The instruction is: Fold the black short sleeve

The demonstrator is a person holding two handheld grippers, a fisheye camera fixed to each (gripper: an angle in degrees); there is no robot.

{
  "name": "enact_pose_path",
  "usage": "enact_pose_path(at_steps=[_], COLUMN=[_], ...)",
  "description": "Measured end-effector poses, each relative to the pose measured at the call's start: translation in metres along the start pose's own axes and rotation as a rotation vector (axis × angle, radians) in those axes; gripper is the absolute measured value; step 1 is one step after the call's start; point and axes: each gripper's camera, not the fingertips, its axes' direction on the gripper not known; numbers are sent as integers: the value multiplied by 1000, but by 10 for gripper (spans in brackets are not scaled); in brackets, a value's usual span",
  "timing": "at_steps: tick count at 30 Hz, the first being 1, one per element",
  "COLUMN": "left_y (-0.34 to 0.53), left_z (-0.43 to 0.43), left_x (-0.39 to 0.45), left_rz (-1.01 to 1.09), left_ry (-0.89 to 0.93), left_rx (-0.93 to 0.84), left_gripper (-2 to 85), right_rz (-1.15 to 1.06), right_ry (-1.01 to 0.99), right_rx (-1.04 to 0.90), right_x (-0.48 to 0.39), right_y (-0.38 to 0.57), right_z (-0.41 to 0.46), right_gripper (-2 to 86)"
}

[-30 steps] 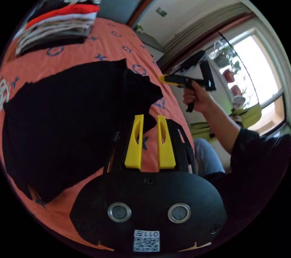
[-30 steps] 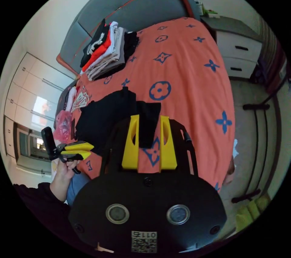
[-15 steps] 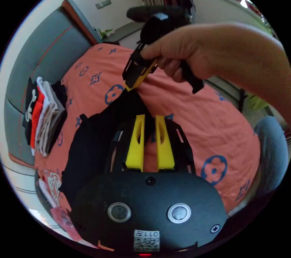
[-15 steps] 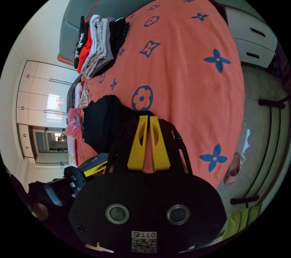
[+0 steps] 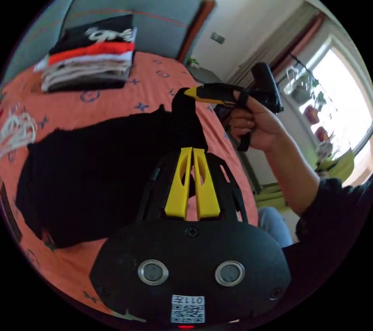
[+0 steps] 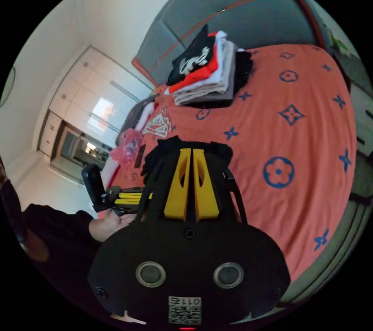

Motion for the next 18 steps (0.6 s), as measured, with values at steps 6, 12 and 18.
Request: enact_pose_path(at_steps=[6,12,18], left_y=[44,28,-9], left_z=[-4,-19,13], left_x=[-117,-146,-95], left_rz=[-361,-242,89], left_ry=[364,494,391], left_rx=[31,129,60], left_gripper=[13,8,2], right_rz=[-11,-110,-202], right_ry=[301,395,601], right_rx=[-350,-234,-278], right_x=[-48,-118,-155], right_y=[-29,-45,-33], right_z=[120,62,33], right_gripper=[76,95,21])
